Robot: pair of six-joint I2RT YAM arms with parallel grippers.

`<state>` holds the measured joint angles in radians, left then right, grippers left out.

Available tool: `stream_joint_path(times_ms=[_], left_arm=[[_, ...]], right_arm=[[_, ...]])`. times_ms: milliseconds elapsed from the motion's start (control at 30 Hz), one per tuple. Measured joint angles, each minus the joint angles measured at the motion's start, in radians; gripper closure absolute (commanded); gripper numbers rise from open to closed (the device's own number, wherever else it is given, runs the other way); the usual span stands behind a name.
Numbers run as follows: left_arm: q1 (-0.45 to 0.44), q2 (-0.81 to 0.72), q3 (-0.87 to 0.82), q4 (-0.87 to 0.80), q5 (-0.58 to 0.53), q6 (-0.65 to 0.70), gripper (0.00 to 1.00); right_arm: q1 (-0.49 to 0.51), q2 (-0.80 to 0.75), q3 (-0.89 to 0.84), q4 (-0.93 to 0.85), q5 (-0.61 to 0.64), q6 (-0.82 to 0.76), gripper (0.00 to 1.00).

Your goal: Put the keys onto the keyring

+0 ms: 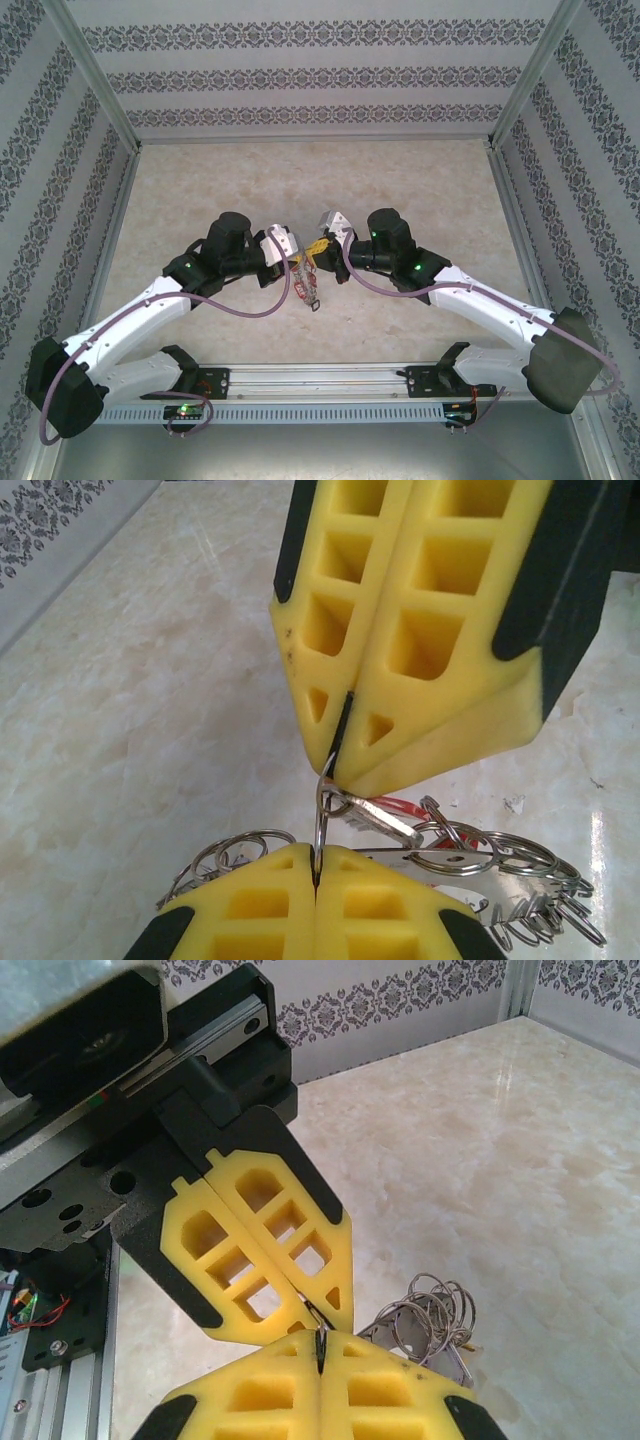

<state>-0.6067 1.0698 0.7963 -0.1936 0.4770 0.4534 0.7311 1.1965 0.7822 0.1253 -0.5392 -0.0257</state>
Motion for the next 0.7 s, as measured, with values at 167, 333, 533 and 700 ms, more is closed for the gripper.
stream_joint_path(times_ms=[167, 333, 533, 700], left_arm=[[0.000, 0.003, 0.003, 0.000, -0.002, -0.010, 1.00], [0.000, 0.008, 0.011, -0.001, -0.003, -0.010, 1.00], [0.005, 0.008, 0.013, 0.000, -0.003, -0.001, 1.00], [0.005, 0.003, 0.013, 0.008, -0.003, 0.022, 1.00]], right_arm=[[0.000, 0.017, 0.000, 0.000, 0.000, 0.002, 1.00], [0.000, 0.024, 0.000, 0.000, 0.005, 0.003, 1.00], [-0.006, 0.024, 0.000, 0.008, 0.019, 0.039, 1.00], [-0.017, 0.024, -0.002, 0.023, 0.010, 0.081, 1.00]])
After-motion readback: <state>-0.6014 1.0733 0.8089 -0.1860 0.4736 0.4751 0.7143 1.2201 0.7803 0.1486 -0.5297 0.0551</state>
